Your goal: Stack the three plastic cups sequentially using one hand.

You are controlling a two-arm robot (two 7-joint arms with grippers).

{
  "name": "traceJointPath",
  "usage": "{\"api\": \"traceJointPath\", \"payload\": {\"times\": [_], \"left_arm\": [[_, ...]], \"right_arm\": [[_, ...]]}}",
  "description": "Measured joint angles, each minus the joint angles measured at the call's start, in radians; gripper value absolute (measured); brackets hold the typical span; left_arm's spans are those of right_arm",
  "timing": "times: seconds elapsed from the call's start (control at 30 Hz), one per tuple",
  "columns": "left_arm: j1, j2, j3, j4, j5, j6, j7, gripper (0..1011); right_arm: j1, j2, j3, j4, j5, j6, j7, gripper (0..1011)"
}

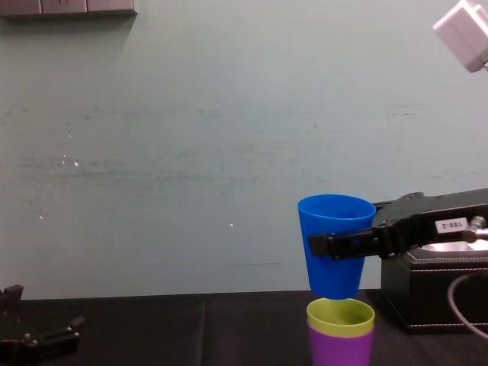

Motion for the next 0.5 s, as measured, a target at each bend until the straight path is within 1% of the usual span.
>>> {"api": "traceJointPath", "payload": {"times": [0.03, 0.27, 0.5], "left_arm": [[0.0, 0.0, 0.0, 0.0, 0.0, 0.0, 0.0, 1011], [0.0, 0.0, 0.0, 0.0, 0.0, 0.0, 0.0, 1011], [0.0, 0.0, 0.0, 0.0, 0.0, 0.0, 0.0, 1011]], "right_arm": [[0.008, -0.008, -0.003, 0.013, -0.004, 0.001, -0.002, 726], [0.027, -0.029, -0.012, 0.051, -0.015, 0.009, -0.004, 726], [0.031, -0.035, -0.014, 0.066, -0.022, 0.013, -0.003, 726]]}}
